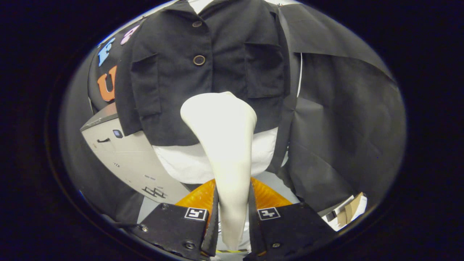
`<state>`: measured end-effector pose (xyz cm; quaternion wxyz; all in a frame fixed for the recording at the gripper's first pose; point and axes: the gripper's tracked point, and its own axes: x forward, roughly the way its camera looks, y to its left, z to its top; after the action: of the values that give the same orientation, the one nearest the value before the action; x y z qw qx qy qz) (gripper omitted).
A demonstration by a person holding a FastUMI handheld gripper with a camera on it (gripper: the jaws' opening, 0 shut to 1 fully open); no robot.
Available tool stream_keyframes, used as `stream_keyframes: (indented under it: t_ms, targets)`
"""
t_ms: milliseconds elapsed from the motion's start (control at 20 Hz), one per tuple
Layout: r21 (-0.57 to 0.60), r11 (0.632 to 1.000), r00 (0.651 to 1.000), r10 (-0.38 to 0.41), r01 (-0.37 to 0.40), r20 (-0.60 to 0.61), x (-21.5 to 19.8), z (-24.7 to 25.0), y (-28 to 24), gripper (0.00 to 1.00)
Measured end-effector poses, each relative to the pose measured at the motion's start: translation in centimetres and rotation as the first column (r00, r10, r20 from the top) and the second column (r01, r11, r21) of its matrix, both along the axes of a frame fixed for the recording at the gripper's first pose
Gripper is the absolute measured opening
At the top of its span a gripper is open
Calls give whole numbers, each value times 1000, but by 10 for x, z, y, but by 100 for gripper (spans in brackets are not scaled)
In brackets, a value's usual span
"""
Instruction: Iron the clothes twice with a garment steamer, once on the left side and once on the right side.
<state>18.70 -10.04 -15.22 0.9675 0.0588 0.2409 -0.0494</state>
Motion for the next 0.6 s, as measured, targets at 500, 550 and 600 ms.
stream_keyframes:
  t_ms: [500,550,600]
  targets:
    - [2,1000,998,-23,23,56,-116,33,73,38]
    - [-2,1000,998,-18,18,66,-127,40,79,38]
    - [-7,1000,997,-10,11,78,-137,46,83,38]
